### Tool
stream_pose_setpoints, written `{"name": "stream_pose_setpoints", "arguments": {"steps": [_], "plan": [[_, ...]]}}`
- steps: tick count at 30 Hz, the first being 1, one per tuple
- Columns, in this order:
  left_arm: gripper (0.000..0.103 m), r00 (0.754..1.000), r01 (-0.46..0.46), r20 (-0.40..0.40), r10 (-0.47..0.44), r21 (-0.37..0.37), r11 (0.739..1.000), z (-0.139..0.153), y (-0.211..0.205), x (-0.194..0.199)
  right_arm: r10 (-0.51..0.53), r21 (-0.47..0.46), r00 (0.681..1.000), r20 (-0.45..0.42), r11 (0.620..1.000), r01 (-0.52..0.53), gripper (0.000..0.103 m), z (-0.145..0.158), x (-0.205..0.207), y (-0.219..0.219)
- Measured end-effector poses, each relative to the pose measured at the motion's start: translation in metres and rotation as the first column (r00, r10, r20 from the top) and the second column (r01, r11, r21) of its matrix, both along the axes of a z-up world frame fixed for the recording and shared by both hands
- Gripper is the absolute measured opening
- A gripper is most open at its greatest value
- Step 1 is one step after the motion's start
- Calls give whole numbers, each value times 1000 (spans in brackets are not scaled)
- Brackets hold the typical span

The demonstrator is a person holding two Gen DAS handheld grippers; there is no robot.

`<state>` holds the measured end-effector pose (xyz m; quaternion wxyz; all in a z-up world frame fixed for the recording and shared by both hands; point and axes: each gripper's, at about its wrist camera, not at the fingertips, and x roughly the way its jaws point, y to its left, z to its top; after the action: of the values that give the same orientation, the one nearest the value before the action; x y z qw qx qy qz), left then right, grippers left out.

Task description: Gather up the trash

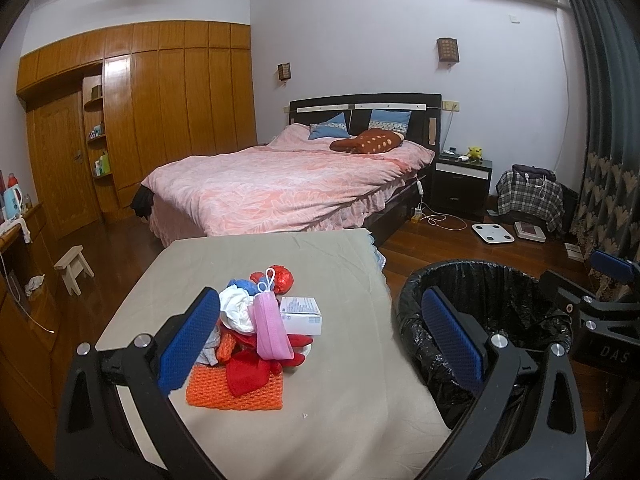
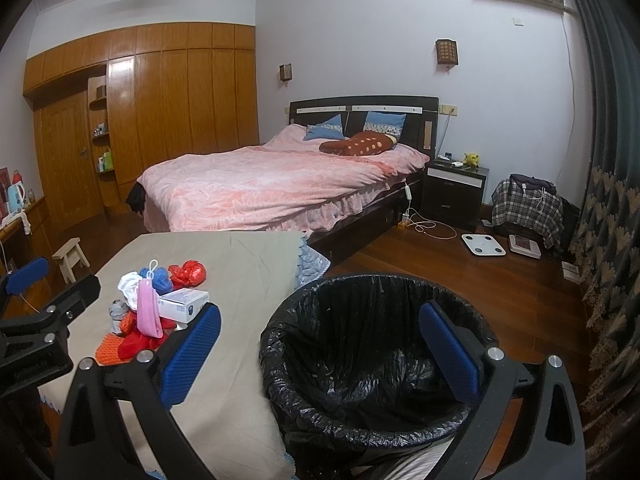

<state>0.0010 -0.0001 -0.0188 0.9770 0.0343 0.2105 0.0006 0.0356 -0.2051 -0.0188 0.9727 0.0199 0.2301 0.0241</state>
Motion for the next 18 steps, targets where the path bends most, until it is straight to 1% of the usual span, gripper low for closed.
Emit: {"name": "stream_pose_setpoints", "arguments": {"steps": [9, 18], "plan": [[98, 1000, -1, -6, 1, -1, 1000, -2, 1, 2, 0, 0, 1000, -2, 1000, 0, 97, 0, 0, 0], [98, 1000, -10, -19, 9, -7, 1000, -2, 4, 7, 8, -1, 1000, -8, 1000, -8, 97, -12, 3, 7]]}}
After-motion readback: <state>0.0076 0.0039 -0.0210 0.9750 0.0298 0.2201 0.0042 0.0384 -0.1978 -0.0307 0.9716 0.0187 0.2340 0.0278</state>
